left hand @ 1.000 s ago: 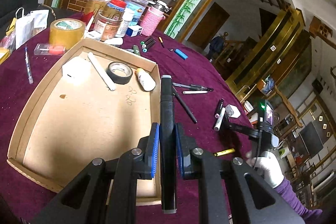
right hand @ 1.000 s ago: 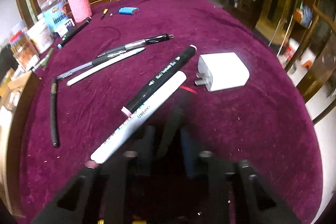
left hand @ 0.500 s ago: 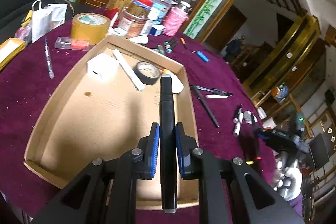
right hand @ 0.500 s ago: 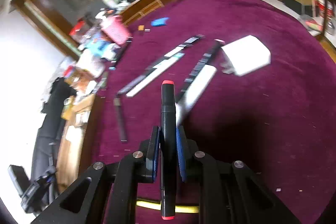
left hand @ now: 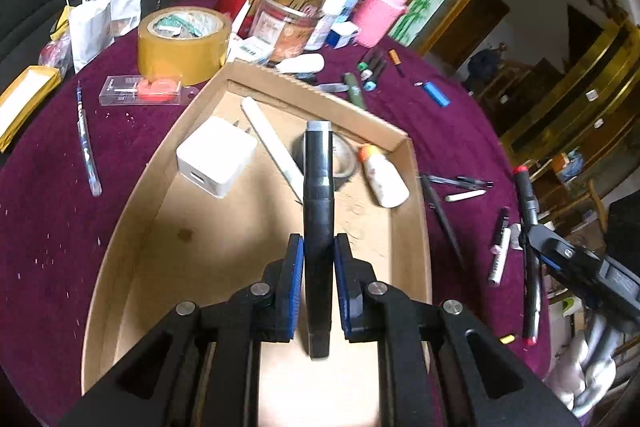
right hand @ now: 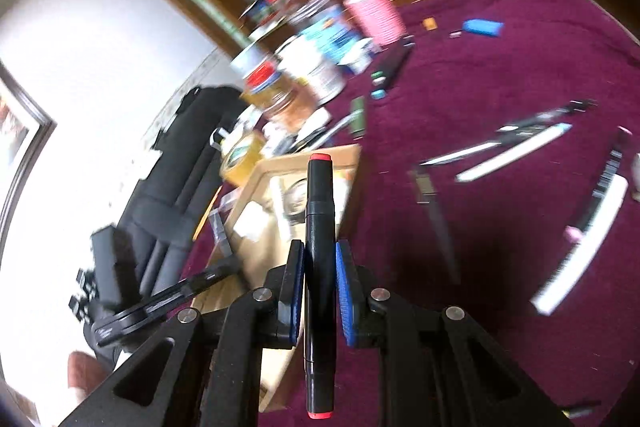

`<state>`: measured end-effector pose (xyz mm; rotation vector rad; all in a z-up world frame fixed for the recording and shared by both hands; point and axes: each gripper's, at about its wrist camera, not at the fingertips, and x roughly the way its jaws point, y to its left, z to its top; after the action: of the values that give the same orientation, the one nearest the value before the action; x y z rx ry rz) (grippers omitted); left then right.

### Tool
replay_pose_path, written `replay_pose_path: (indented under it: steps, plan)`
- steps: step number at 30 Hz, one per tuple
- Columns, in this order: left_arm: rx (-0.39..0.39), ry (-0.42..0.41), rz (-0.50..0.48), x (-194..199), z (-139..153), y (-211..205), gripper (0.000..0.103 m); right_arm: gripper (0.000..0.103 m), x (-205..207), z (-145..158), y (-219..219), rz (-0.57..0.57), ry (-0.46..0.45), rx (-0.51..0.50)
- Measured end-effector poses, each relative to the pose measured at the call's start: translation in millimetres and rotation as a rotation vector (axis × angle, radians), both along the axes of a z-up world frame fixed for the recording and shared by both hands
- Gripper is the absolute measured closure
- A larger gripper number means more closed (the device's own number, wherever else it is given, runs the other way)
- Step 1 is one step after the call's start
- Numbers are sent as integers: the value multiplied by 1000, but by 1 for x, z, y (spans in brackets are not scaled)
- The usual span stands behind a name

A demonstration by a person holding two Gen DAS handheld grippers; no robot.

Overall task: Organize rigid objects
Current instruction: 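Carry the black marker into the tray while the right gripper grasps a red-capped marker, then release the black marker in the tray while the right gripper drops the red-capped marker beside it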

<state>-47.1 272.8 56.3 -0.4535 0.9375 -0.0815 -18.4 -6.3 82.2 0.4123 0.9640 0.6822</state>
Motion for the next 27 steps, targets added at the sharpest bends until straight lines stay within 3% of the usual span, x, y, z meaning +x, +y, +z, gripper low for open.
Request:
replay_pose_path:
  steps: [7,11,13,14,16,21,25,27]
  plan:
    - [23,118,14,34,-25,12,89,86,19,-21,78,134,61,-49]
    - [25,150,24,41,-34,18,88,86,30,-45,113,188,114,-108]
    - [28,146,38,42,-33,21,83,86,32,-55,125,207,125,-137]
    - [24,141,46,42,-33,23,80,86,34,-58,128,211,130,-148]
    - [5,116,52,38,-28,25,64,86,37,-65,133,215,136,-172]
    - [23,3,39,13,0,24,55,86,41,-69,147,251,122,-228]
    - [-11,-109,72,-19,21,36,42,86,43,-71,159,284,119,-264]
    - [-30,-139,101,-32,27,44,42,86,43,-74,165,295,120,-278]
